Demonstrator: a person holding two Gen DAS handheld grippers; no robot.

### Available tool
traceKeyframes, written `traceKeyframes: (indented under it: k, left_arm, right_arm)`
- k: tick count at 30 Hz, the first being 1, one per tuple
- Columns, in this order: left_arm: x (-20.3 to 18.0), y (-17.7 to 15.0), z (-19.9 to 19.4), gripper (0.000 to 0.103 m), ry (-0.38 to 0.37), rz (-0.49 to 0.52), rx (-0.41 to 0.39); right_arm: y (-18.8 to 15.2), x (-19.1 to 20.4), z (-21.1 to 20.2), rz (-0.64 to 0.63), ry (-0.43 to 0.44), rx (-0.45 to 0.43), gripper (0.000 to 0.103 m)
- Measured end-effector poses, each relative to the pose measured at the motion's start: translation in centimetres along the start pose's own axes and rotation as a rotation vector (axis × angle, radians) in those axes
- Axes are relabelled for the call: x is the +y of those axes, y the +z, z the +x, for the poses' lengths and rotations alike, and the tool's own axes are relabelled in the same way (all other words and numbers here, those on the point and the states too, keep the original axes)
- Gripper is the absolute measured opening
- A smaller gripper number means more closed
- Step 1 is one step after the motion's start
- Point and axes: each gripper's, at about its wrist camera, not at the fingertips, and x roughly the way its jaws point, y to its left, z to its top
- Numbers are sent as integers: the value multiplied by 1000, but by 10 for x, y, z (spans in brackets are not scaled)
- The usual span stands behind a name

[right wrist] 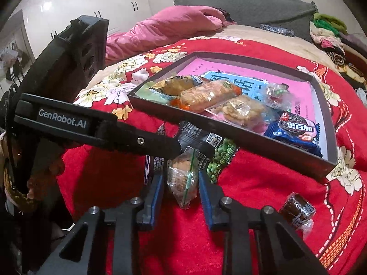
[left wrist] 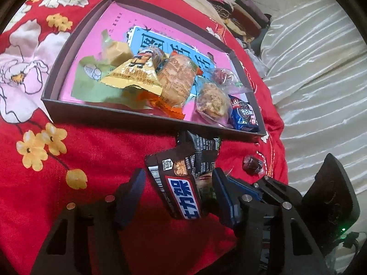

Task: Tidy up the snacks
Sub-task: 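Grasp the Snickers bar with the left tool while the right tool grasps a clear pastry bag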

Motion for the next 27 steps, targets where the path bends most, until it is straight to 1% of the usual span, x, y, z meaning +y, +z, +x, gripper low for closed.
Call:
traceKeyframes:
  k: [7, 10, 14, 15, 16, 17, 18, 19, 23, 27]
  left_arm:
    - [1, -1, 4, 63, 3, -13, 16]
    - [3, 0, 6, 63, -2, -28, 20]
    - [0, -3, 9, 62, 19, -28, 12]
    - [-1, -4, 9, 58, 20, -26, 14]
    - [-2, -4, 10, 47, 14, -27, 15]
    - [-2, -4, 11, 41, 0, -32, 18]
    - [-1, -4, 12, 30, -20, -43, 23]
    - [1, -3, 13, 29, -33, -55, 25]
    - [0, -4, 9, 29, -36, -53, 18]
    - [-4, -4, -1, 29, -20, -33, 3]
  right_arm:
    - [0, -2, 5, 13, 14, 17, 31]
    - [0, 0, 6, 2, -2, 23, 27]
    - [-1, 1, 5, -5, -14, 33, 26]
    - [-1, 2, 5, -7, -14, 33, 26]
    - [-2, 3, 4, -11, -14, 33, 26]
    - [-2, 3, 4, -16, -17, 34, 26]
    - [-3, 4, 3, -18, -20, 36, 25]
    - [-3, 3, 2, -15, -17, 34, 25]
    - [-3, 1, -4, -4, -5, 13, 25]
    - [-3, -1, -11, 7, -2, -12, 25]
